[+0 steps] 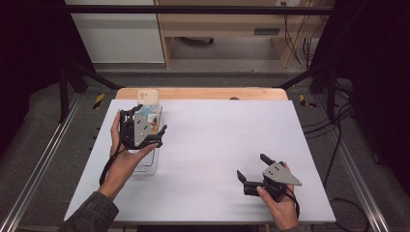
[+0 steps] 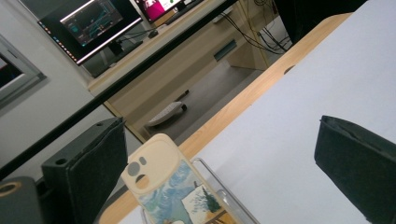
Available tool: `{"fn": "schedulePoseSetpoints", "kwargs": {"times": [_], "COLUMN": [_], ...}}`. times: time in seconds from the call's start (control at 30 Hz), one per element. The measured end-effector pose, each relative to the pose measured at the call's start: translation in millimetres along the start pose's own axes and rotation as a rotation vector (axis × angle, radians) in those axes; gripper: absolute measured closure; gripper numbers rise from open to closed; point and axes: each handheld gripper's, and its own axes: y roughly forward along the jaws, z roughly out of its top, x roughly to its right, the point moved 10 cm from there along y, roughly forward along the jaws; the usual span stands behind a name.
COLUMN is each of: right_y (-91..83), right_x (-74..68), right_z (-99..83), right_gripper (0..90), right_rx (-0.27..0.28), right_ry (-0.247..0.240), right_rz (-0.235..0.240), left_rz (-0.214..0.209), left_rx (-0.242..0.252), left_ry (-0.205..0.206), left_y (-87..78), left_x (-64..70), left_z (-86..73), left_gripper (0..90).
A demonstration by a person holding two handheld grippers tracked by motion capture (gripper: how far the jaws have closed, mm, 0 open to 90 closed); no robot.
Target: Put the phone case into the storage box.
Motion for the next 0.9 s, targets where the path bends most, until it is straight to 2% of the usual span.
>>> {"fn": "schedulePoseSetpoints", "kwargs": {"times": [0.17,0.43,0.67,0.9], "right_y": [-0.1,-0.6,-1.0,-0.3], "right_x": [0.1,-0.2,-0.4,-1.5], "right_z": [-0.3,0.2,0.8,-0.3], "right_gripper": [2.3,2.3,2.2,2.4], "right_rx": [-0.001,0.001,0.005,-0.003], "right_ry": [0.007,0.009,0.016,0.007], "right_rz": [0.005,0.010,0.014,0.011], "left_rz": [-0.028,-0.060,-0.080,-0.094], "left_rx": [-0.007,0.003,0.014,0.015], "left_ry": [0.000,-0.010,-0.032,-0.059], "left_y": [-3.3,-10.5,-18.1,-24.4], "left_x": [12.3,23.6,29.3,32.3], "left_z": [-0.3,6.2,12.6,12.4], "left_gripper": [2.4,2.4,2.4,2.4]}}
